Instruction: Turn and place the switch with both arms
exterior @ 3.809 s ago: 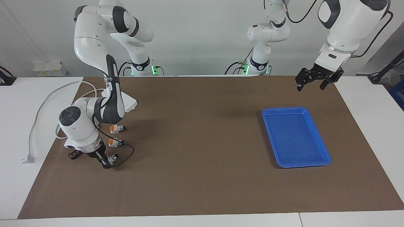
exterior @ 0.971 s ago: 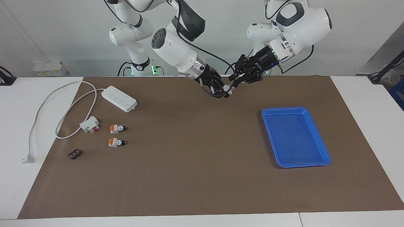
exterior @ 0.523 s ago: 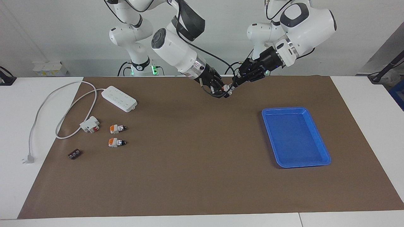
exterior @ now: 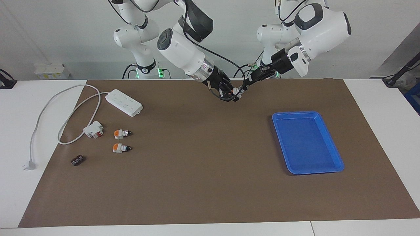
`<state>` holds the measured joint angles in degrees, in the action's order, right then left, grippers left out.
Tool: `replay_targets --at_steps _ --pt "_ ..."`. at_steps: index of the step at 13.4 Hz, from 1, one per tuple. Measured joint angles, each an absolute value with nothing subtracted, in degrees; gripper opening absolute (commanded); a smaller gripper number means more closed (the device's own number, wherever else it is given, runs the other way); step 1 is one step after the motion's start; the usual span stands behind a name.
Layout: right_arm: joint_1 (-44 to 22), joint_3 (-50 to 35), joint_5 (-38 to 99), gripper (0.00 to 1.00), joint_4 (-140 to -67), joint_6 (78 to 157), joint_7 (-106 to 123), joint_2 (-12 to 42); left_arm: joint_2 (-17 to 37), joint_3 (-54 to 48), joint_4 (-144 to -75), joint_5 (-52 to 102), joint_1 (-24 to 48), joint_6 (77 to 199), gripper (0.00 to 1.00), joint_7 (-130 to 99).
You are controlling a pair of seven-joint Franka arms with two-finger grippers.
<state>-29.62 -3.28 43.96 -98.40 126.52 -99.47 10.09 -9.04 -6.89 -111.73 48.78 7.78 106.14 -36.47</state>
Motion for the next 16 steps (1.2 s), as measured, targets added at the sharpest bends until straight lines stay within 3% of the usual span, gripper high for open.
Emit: replay_targets --at_steps 16 --pt "-29.62 -3.19 43.96 0.0 -98.29 126.9 -99.47 10.09 -9.18 -7.58 -112.15 48.57 8.64 111.41 0.23 -47.89"
